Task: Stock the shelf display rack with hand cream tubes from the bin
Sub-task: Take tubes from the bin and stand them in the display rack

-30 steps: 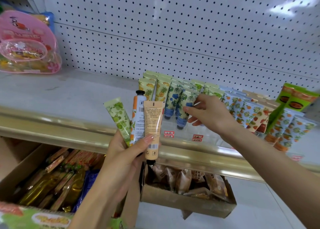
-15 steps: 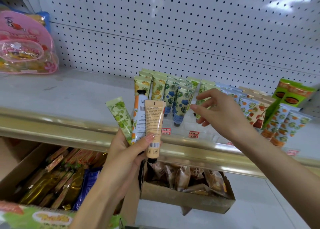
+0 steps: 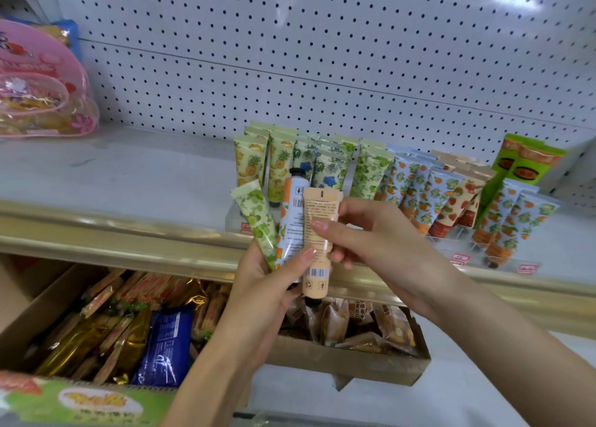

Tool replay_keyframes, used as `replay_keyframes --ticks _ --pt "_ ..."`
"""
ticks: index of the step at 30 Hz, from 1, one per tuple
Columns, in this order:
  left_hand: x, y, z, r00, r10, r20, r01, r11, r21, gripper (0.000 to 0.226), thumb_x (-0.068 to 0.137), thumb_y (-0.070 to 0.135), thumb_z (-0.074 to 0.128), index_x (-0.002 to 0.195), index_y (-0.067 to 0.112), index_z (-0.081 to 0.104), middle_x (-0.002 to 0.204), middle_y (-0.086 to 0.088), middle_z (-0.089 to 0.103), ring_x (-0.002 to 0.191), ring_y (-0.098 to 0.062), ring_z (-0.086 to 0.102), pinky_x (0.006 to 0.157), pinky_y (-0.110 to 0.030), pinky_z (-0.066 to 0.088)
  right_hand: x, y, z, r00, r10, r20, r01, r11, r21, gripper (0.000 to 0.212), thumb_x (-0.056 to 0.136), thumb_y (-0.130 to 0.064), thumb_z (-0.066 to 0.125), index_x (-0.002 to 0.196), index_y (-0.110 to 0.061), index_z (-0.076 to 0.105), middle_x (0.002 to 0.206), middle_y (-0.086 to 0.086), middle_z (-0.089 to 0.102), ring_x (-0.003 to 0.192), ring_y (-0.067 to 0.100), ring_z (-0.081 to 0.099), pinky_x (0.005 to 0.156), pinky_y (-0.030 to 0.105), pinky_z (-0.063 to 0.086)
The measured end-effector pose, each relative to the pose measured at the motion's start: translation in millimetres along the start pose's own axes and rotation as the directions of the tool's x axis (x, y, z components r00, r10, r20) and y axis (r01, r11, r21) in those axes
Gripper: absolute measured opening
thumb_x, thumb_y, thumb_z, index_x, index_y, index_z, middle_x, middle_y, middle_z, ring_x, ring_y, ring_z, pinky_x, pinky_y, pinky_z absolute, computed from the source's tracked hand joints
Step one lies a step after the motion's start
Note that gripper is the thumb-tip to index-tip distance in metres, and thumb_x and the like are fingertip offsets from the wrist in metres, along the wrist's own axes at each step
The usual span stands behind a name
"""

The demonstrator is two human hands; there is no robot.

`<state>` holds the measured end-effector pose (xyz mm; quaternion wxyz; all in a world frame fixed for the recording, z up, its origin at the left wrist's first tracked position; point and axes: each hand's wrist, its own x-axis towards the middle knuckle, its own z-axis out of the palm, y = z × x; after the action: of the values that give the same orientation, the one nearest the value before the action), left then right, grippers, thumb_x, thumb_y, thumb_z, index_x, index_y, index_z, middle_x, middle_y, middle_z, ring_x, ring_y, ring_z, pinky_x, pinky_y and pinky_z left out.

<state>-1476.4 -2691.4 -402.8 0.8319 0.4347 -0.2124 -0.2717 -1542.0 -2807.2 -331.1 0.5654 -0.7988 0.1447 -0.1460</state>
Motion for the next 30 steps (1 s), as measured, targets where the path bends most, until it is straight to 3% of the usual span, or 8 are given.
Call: replay_keyframes --ticks 6,8,13,16,22,25,30 --pt "2 3 -4 0.998 0.017 -0.056 -0.018 1.000 -0.020 0.038 0.073 0.029 0.059 0.108 0.015 0.063 0.094 -0.006 0.074 0.089 -0.019 0.071 0.075 -0.038 0.059 -5 0 -10 0.997 -0.004 0.076 -0.001 0.997 0.078 0.017 0.094 -0.018 0.052 0.105 -0.009 0.060 0.075 0.007 0.068 0.048 0.013 0.055 0.044 0.021 0.043" --pt "3 5 -7 0.996 0.021 -0.090 -0.024 0.999 -0.033 0.037 0.072 0.028 0.059 0.106 0.014 0.064 0.086 -0.005 0.073 0.081 -0.017 0.071 0.070 -0.032 0.059 -4 0 -12 0.996 0.025 0.087 -0.037 0.990 0.133 0.016 0.094 -0.018 0.051 0.105 -0.010 0.060 0.077 0.008 0.068 0.050 0.014 0.057 0.045 0.020 0.045" --pt "2 8 -14 0.992 0.001 -0.129 -0.011 0.997 -0.077 0.036 0.070 0.023 0.061 0.105 0.016 0.066 0.088 -0.005 0.074 0.070 -0.009 0.067 0.057 -0.022 0.055 -1 0 -11 0.998 0.064 0.018 -0.066 0.988 0.136 0.038 0.072 -0.036 0.067 0.097 -0.009 0.063 0.081 0.004 0.069 0.051 0.005 0.047 0.052 0.016 0.042" --pt "1 11 -19 0.992 -0.005 -0.128 -0.006 0.996 -0.084 0.041 0.070 0.019 0.062 0.111 0.013 0.065 0.099 -0.007 0.074 0.075 -0.010 0.069 0.058 -0.023 0.055 1 0 -11 0.999 0.037 -0.030 -0.035 0.996 0.079 0.022 0.085 -0.027 0.064 0.097 -0.009 0.063 0.076 0.001 0.070 0.051 0.005 0.045 0.049 0.015 0.039" --pt "-3 15 -32 0.994 -0.009 -0.110 -0.004 0.994 -0.110 0.065 0.047 0.034 0.089 0.106 0.016 0.072 0.110 -0.008 0.071 0.089 -0.016 0.071 0.066 -0.029 0.057 5 -8 -17 1.000 -0.027 -0.006 0.027 1.000 -0.016 0.016 0.094 -0.014 0.052 0.101 -0.011 0.065 0.070 0.000 0.065 0.061 0.012 0.053 0.055 0.022 0.045" --pt "-4 17 -33 0.988 -0.032 -0.150 0.006 0.985 -0.172 0.044 0.064 0.028 0.071 0.107 0.017 0.071 0.106 -0.006 0.073 0.082 -0.012 0.071 0.065 -0.028 0.058 9 -16 -24 0.999 -0.037 0.030 0.039 0.998 -0.044 0.015 0.092 -0.011 0.054 0.103 -0.010 0.065 0.072 0.001 0.064 0.063 0.011 0.055 0.058 0.021 0.049" --pt "-5 21 -34 0.982 -0.053 -0.184 0.017 0.981 -0.192 0.037 0.074 0.022 0.061 0.110 0.017 0.067 0.101 -0.005 0.074 0.077 -0.008 0.069 0.062 -0.025 0.057 12 -27 -31 0.996 -0.072 0.050 0.079 0.983 -0.163 0.015 0.086 -0.006 0.062 0.101 -0.001 0.060 0.068 0.000 0.067 0.062 0.011 0.060 0.057 0.020 0.051"
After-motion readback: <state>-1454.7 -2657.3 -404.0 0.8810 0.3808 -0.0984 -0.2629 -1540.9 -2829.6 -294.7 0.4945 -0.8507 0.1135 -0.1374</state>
